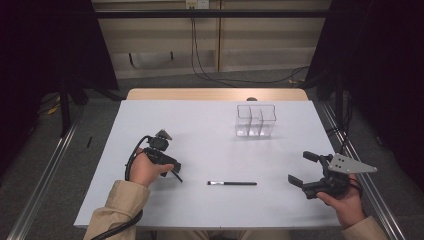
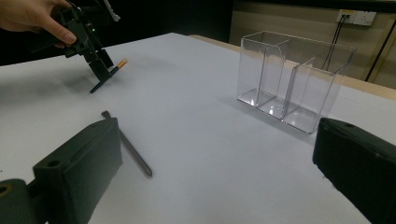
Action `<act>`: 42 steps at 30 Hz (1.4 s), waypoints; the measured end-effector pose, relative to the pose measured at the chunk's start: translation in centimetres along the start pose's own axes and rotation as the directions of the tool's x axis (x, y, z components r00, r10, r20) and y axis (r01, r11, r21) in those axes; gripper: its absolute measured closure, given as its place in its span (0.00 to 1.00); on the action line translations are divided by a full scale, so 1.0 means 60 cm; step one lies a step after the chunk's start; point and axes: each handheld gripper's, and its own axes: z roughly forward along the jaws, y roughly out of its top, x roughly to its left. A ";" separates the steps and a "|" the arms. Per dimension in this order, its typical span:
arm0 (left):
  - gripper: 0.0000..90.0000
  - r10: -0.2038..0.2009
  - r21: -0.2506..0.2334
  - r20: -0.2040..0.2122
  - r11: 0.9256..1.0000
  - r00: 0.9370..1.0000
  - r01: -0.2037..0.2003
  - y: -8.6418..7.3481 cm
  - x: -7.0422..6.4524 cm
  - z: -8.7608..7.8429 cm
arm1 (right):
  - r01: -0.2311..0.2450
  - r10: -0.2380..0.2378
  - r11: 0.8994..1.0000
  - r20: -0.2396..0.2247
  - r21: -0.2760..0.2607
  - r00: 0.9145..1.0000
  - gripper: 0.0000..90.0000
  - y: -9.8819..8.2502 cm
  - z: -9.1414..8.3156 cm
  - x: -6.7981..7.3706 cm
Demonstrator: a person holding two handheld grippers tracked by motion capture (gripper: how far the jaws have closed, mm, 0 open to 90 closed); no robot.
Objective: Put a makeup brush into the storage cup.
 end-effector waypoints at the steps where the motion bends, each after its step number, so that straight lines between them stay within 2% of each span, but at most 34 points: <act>1: 0.09 0.003 0.000 -0.001 1.000 1.000 -0.003 -0.001 -0.002 0.000 | 0.001 -0.001 1.000 0.000 -0.001 1.000 0.01 0.000 0.000 0.000; 4: 0.14 0.045 0.008 -0.022 0.999 0.999 -0.045 -0.003 -0.009 -0.002 | 0.001 -0.001 1.000 0.003 -0.001 1.000 0.01 0.000 -0.001 0.000; 6: 0.22 0.069 0.017 -0.032 0.997 0.997 -0.069 -0.004 -0.013 -0.005 | 0.002 -0.002 1.000 0.003 0.000 1.000 0.01 0.000 -0.001 0.000; 7: 0.30 0.080 0.018 -0.038 0.997 0.996 -0.079 -0.004 -0.014 -0.006 | 0.004 -0.004 1.000 0.002 0.002 1.000 0.01 0.000 0.000 0.000; 8: 0.30 0.095 0.023 -0.051 0.995 0.994 -0.094 -0.004 -0.013 -0.008 | 0.004 -0.004 1.000 0.002 0.002 1.000 0.01 0.000 0.000 0.000; 9: 0.37 0.111 0.023 -0.061 0.994 0.992 -0.110 -0.004 -0.012 -0.009 | 0.003 -0.003 1.000 0.000 0.000 1.000 0.01 0.000 0.000 0.000; 10: 0.40 0.100 0.024 -0.055 0.995 0.994 -0.099 -0.005 -0.012 -0.010 | 0.004 -0.004 1.000 0.001 0.000 1.000 0.01 0.000 0.000 0.000; 12: 0.48 0.102 0.022 -0.055 0.995 0.993 -0.101 -0.006 -0.011 -0.013 | 0.006 -0.006 1.000 0.002 0.002 1.000 0.01 0.000 0.000 0.000; 15: 0.63 0.123 0.032 -0.049 0.992 0.991 -0.122 -0.006 -0.012 -0.015 | 0.004 -0.004 1.000 0.002 0.001 1.000 0.01 0.000 0.002 0.000; 21: 0.82 0.142 0.055 -0.035 0.989 0.989 -0.140 -0.001 -0.015 -0.016 | 0.010 -0.010 1.000 0.001 0.009 1.000 0.01 0.000 0.002 0.000; 23: 0.84 0.115 0.059 -0.027 0.992 0.993 -0.113 0.000 -0.014 -0.016 | 0.009 -0.009 1.000 0.002 0.009 1.000 0.01 -0.001 0.002 0.000; 28: 0.84 0.095 0.052 -0.003 0.994 0.995 -0.095 -0.001 -0.008 -0.015 | 0.012 -0.012 1.000 0.001 0.011 1.000 0.01 -0.001 0.003 -0.001; 30: 0.79 0.071 0.055 0.013 0.996 0.997 -0.071 0.000 -0.007 -0.015 | 0.008 -0.008 1.000 0.002 0.013 1.000 0.01 -0.001 0.004 0.000; 34: 0.79 0.066 0.064 -0.004 0.996 0.998 -0.066 0.002 -0.011 -0.013 | 0.012 -0.012 1.000 0.000 0.013 1.000 0.01 -0.001 0.006 0.001; 37: 0.80 0.039 0.067 -0.011 0.997 0.999 -0.038 0.003 -0.011 -0.012 | 0.015 -0.015 1.000 -0.004 0.018 1.000 0.01 -0.001 0.006 0.001; 42: 0.87 0.042 0.072 -0.059 0.997 0.997 -0.038 0.004 -0.020 -0.010 | 0.011 -0.011 1.000 -0.004 0.018 1.000 0.01 -0.001 0.007 0.001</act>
